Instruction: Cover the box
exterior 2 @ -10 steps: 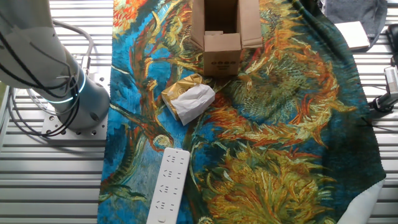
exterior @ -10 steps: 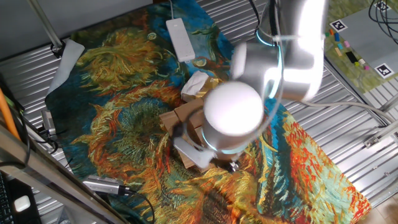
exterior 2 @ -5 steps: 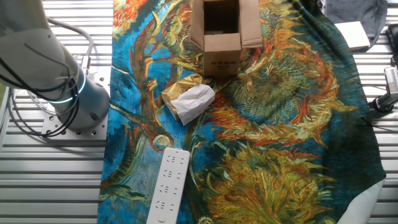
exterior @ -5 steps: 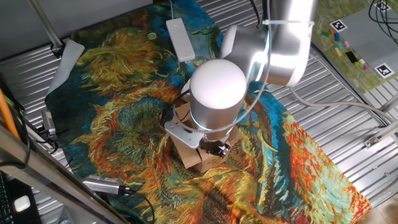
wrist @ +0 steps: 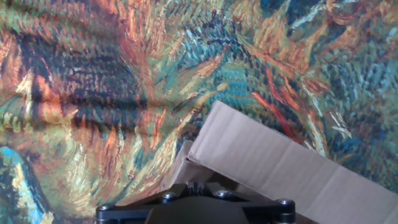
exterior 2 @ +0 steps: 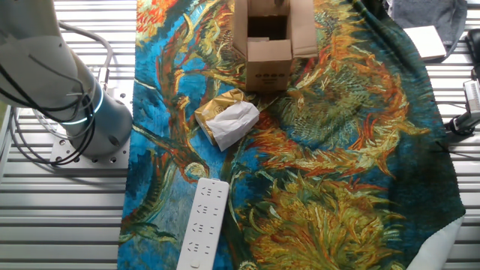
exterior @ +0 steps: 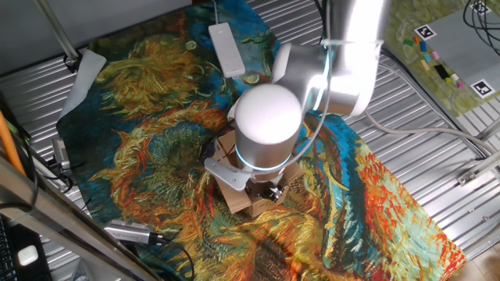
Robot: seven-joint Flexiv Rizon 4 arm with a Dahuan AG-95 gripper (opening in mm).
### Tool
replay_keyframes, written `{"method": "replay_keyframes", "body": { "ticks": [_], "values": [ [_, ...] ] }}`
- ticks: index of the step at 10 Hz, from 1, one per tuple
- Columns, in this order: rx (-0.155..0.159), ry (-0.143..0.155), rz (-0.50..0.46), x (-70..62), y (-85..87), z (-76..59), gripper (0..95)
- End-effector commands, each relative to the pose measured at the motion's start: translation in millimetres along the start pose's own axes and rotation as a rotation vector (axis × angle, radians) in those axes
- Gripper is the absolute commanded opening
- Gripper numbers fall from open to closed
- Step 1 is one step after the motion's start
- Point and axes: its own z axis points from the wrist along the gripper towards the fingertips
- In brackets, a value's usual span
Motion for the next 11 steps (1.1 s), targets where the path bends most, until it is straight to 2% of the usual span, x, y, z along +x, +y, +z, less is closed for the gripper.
{"method": "replay_keyframes", "body": {
  "ticks": [1, 4, 6, 10, 11],
  "values": [
    [-0.003, -0.003, -0.002, 0.4, 0.7, 0.1, 0.0],
    [-0.011, -0.008, 0.014, 0.2, 0.9, 0.3, 0.0],
    [0.002, 0.000, -0.002, 3.7, -0.9, -4.0, 0.0],
    [0.022, 0.021, 0.026, 46.4, -27.3, -45.1, 0.0],
    [0.008, 0.014, 0.034, 49.7, -27.2, -56.0, 0.0]
  ]
}}
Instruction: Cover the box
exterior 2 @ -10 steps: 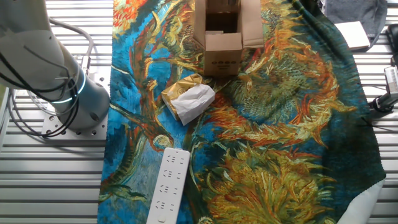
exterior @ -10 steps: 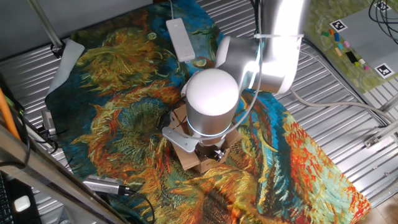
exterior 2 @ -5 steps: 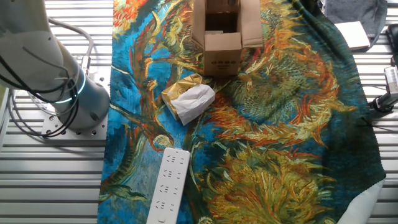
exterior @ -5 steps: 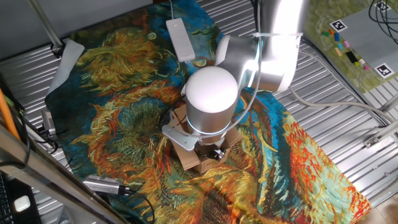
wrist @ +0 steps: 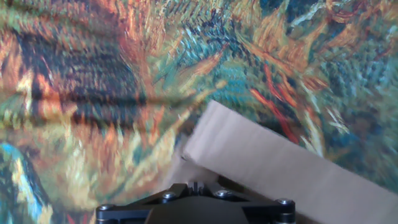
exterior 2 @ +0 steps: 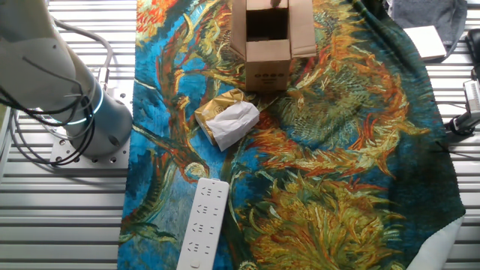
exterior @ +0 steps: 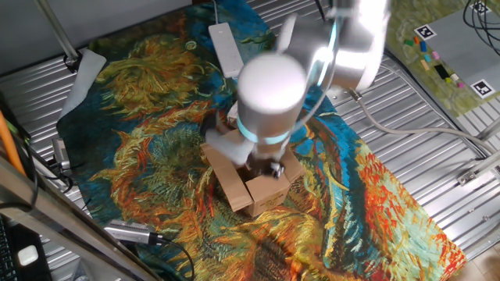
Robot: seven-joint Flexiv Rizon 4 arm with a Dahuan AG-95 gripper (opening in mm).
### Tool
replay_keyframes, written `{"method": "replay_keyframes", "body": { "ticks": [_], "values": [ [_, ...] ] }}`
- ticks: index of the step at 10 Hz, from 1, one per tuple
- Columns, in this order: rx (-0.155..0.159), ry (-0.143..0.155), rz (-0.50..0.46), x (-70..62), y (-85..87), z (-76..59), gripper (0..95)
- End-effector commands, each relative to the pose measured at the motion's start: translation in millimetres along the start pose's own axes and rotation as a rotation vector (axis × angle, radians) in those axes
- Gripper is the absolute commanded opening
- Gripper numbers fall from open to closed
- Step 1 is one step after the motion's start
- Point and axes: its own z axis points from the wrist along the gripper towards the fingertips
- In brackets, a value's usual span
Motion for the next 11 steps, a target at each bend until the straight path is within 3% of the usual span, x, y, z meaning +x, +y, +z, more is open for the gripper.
{"method": "replay_keyframes", "body": {
  "ticks": [1, 2, 4, 6, 8, 11],
  "values": [
    [-0.034, -0.010, 0.008, 2.1, 3.3, -18.8, 0.0],
    [-0.046, -0.013, -0.007, 1.6, 10.0, -29.6, 0.0],
    [-0.047, -0.014, -0.072, 4.9, 14.6, -39.0, 0.0],
    [-0.060, -0.026, -0.097, 9.7, 14.7, -38.5, 0.0],
    [-0.062, -0.018, -0.078, 22.1, 17.2, -38.4, 0.0],
    [-0.063, -0.030, -0.058, 22.1, 17.2, -38.4, 0.0]
  ]
}}
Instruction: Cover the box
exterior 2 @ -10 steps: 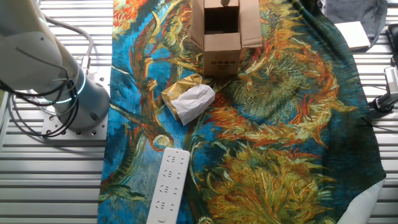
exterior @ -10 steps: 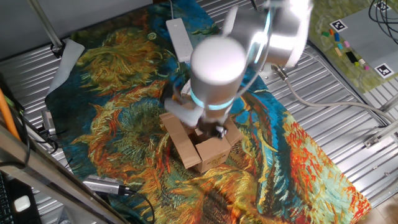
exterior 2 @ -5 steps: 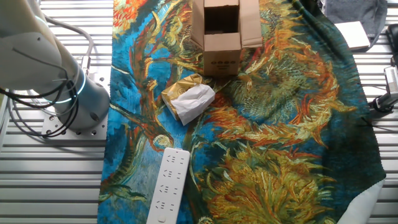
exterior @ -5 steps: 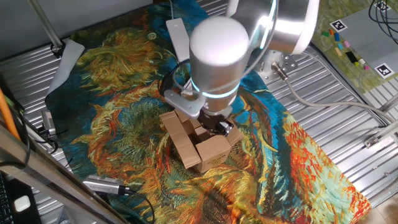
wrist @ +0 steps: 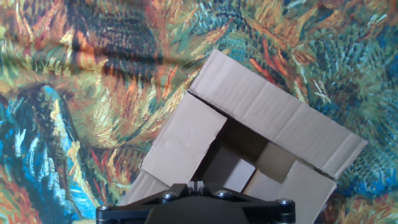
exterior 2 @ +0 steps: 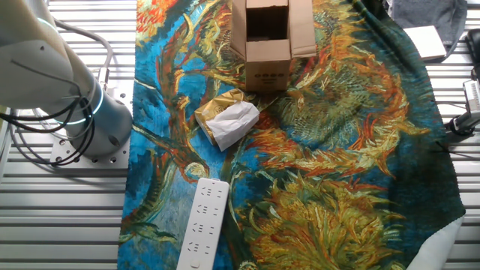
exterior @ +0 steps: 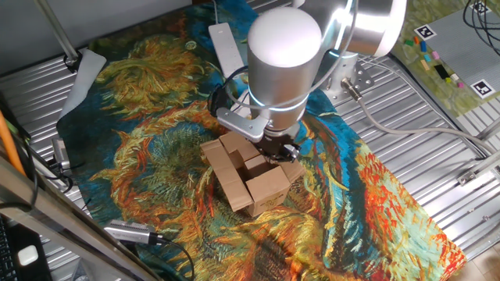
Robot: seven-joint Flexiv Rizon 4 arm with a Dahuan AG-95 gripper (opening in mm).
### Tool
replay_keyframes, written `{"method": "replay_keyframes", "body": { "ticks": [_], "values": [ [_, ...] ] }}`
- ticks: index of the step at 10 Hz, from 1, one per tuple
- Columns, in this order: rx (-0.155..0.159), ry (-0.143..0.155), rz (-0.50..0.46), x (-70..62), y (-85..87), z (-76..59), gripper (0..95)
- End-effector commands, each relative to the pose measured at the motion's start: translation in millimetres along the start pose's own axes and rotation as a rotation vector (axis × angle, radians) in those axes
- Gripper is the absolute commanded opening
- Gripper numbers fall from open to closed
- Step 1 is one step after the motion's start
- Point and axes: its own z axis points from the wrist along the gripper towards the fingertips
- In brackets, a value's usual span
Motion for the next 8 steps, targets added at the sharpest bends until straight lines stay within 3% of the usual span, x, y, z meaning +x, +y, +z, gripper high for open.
{"method": "replay_keyframes", "body": {
  "ticks": [1, 8],
  "values": [
    [-0.016, -0.017, 0.036, -0.8, 0.6, -0.1, 0.0],
    [-0.017, -0.015, 0.019, -0.8, 0.6, -0.1, 0.0]
  ]
}}
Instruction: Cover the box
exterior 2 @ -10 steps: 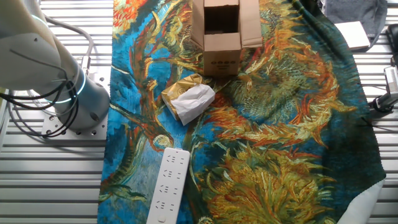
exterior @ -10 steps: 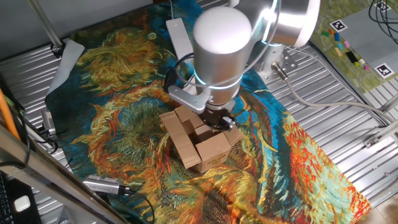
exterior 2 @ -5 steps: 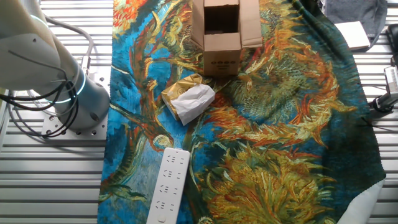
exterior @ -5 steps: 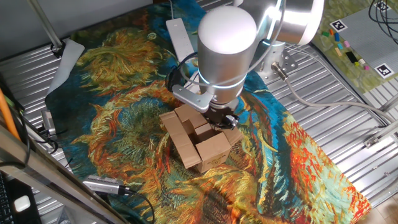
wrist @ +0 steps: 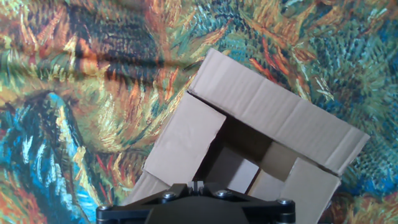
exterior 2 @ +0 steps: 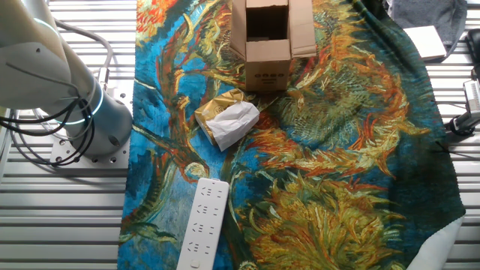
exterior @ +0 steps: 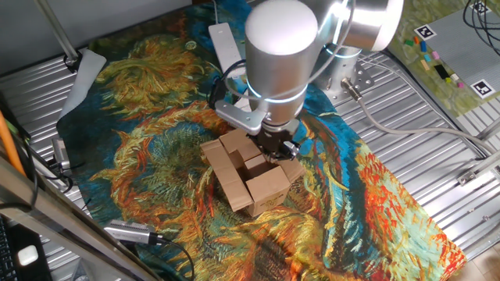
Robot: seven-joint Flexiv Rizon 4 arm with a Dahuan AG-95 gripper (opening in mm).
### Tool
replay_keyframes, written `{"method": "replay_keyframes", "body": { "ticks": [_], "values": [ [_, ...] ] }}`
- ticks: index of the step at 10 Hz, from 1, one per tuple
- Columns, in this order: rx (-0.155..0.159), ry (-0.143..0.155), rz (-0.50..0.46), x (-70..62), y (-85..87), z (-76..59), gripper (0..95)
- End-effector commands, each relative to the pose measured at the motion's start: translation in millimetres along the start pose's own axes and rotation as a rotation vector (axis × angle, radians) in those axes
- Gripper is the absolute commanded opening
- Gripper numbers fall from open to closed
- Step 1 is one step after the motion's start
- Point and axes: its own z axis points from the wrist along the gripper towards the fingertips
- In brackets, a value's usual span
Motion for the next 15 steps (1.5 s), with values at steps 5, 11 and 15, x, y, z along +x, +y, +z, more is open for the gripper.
{"method": "replay_keyframes", "body": {
  "ticks": [5, 11, 15],
  "values": [
    [-0.013, 0.000, -0.023, -0.6, 0.2, -0.3, 0.0],
    [-0.019, -0.008, -0.019, 68.1, 17.1, 3.2, 0.0],
    [-0.063, 0.040, -0.024, 84.9, 22.7, 27.0, 0.0]
  ]
}}
